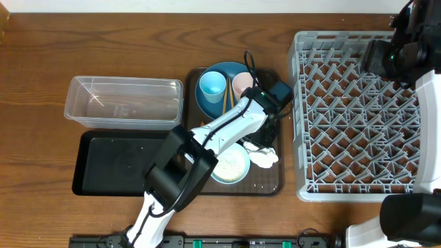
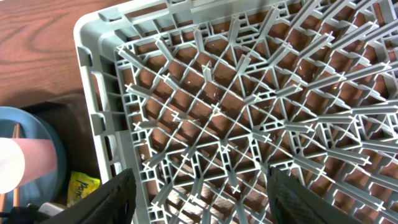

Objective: Sort waste into correct bins and load items into the dishwasher rack
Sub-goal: 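Carry the tissue left and release it into the clear bin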

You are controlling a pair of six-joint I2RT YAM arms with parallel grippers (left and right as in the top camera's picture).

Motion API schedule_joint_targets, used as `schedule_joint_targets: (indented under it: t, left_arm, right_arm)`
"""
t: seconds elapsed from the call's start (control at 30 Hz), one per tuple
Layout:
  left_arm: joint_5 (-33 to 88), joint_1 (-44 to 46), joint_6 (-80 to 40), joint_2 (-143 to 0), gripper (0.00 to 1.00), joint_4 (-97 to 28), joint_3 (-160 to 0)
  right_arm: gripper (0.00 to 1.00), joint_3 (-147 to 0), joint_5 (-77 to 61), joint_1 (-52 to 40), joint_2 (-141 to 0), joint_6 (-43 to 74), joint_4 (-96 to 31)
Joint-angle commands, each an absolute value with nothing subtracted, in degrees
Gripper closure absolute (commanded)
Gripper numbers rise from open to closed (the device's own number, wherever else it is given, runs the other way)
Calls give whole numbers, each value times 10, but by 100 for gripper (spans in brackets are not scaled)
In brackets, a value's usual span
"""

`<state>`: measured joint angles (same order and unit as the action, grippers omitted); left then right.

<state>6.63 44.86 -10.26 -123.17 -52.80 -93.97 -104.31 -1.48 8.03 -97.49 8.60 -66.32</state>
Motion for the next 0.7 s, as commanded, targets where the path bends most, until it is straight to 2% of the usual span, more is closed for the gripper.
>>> schedule_joint_targets:
  t: [0.0, 0.33, 0.43, 0.67]
  left_arm:
    - [58, 449, -99, -1179, 85, -542, -945]
    - [57, 444, -88, -1065, 85, -539, -950]
    - [23, 429, -88, -1046, 86, -542, -950]
    - [-1, 292, -144, -998, 90, -575, -952]
  right_arm:
    - [33, -1053, -15, 82, -974, 94, -662]
    - [34, -1053, -15, 82, -974, 94, -651]
    - [34, -1053, -15, 82, -974, 94, -653]
    - [34, -1053, -15, 82, -974, 94, -653]
